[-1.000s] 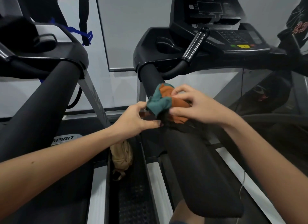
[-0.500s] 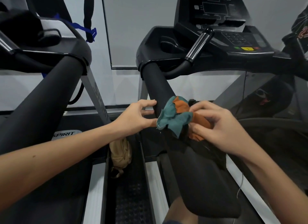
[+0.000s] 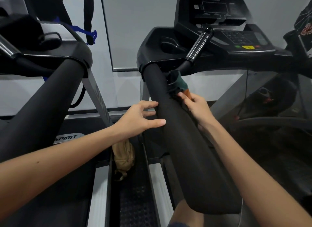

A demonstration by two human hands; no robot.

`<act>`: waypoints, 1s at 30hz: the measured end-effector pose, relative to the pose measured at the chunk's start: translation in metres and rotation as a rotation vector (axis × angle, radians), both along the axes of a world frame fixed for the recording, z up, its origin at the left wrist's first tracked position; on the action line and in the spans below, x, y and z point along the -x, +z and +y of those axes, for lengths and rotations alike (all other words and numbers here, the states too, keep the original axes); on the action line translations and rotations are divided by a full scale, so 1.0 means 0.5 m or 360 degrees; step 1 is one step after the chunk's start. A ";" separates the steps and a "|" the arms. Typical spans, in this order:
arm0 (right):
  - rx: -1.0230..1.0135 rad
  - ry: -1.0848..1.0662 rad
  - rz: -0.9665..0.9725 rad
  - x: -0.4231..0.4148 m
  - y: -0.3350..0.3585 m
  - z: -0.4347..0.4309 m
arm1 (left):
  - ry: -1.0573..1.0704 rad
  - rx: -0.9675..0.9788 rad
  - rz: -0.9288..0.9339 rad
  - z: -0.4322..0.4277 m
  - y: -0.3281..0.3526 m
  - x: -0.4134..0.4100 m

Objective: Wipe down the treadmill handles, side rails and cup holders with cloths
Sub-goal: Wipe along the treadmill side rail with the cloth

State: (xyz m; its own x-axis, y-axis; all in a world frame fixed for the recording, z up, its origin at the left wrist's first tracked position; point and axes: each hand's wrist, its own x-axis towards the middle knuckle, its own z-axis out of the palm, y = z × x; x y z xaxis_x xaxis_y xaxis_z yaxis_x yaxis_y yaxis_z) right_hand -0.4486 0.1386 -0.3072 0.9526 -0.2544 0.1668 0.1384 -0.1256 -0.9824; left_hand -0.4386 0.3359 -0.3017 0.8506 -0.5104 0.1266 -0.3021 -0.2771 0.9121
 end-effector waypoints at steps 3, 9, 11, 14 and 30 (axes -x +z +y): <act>-0.0263 -0.0045 0.0052 0.044 -0.025 0.000 | 0.0006 -0.0004 0.0013 0.001 0.000 0.001; -0.0057 0.0285 -0.0198 0.142 0.001 -0.004 | 0.0009 0.0004 0.0019 0.001 0.000 0.002; 0.0130 0.0283 -0.0173 0.129 0.021 -0.001 | 0.0004 0.0025 0.0023 0.000 0.000 0.003; 0.0198 0.0228 -0.0069 0.084 0.029 0.015 | 0.0009 0.0034 0.0035 -0.001 -0.001 0.003; 0.0374 0.0322 -0.0115 0.075 0.053 0.005 | -0.0025 -0.0034 0.0262 0.009 0.024 -0.033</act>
State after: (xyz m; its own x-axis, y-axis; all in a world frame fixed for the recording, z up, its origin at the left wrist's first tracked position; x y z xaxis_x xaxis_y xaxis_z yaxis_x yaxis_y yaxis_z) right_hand -0.4859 0.1412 -0.2805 0.9634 -0.0076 0.2679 0.2524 -0.3110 -0.9163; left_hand -0.4223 0.3405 -0.2896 0.8508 -0.5249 -0.0248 -0.1534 -0.2931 0.9437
